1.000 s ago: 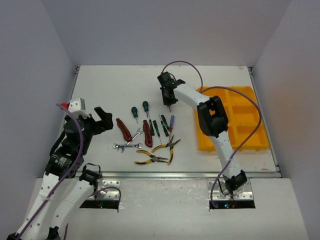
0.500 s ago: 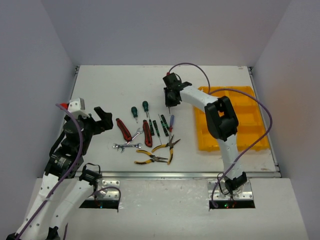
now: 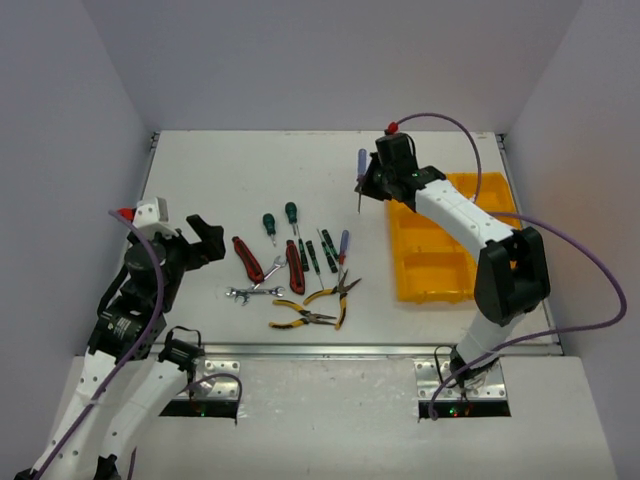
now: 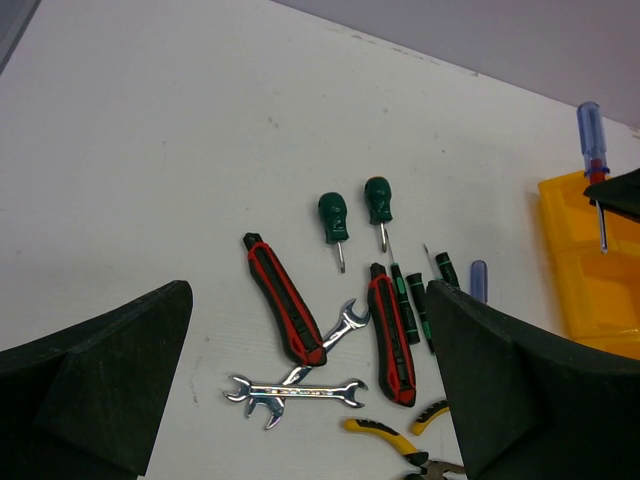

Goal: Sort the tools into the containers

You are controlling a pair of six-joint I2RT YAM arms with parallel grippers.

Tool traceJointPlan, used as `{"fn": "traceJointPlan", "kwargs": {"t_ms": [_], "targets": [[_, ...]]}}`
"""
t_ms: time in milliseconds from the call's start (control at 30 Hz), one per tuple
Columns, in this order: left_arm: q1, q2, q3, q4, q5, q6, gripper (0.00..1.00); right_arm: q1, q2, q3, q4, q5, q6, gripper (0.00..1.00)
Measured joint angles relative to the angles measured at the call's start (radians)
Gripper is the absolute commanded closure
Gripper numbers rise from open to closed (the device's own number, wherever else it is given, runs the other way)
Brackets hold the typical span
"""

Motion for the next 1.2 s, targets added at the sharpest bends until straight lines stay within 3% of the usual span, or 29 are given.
{"fn": "traceJointPlan", "kwargs": {"t_ms": [267,433,767,800,867,900,933,967,1033,1200], "targets": [[0.0,-0.014,0.0,0.0,-0.001,0.0,0.0,-0.145,-0.188,-0.244,-0.015,0.146,0.314,1.0],[-0.001,-0.019,-0.001,0.0,-0.001,0.0,0.0,-0.161,-0.176,-0.205,-0.099,0.225,0.467,1.0],[-0.005,-0.025,-0.004,0.0,-0.004,0.0,0.0,-0.278,0.007,-0.076,-0.177,0.169,0.655,1.0],[-0.006,-0.025,-0.004,0.0,-0.004,0.0,0.0,-0.283,0.019,-0.075,-0.185,0.163,0.666,0.94],[-0.007,-0.025,-0.005,0.0,-0.004,0.0,0.0,-0.286,0.03,-0.075,-0.207,0.152,0.684,0.61],[-0.007,-0.025,-0.005,0.0,-0.004,0.0,0.0,-0.286,0.031,-0.075,-0.215,0.147,0.691,0.51],[-0.007,-0.025,-0.005,0.0,-0.004,0.0,0.0,-0.286,0.031,-0.074,-0.219,0.143,0.697,0.24],[-0.007,-0.025,-0.005,0.0,-0.004,0.0,0.0,-0.286,0.031,-0.071,-0.223,0.139,0.695,0.15],[-0.008,-0.025,-0.005,0.0,-0.004,0.0,0.0,-0.286,0.031,-0.058,-0.226,0.129,0.685,0.08],[-0.008,-0.025,-0.005,0.0,-0.003,0.0,0.0,-0.283,0.025,-0.026,-0.199,0.112,0.632,0.09]]}}
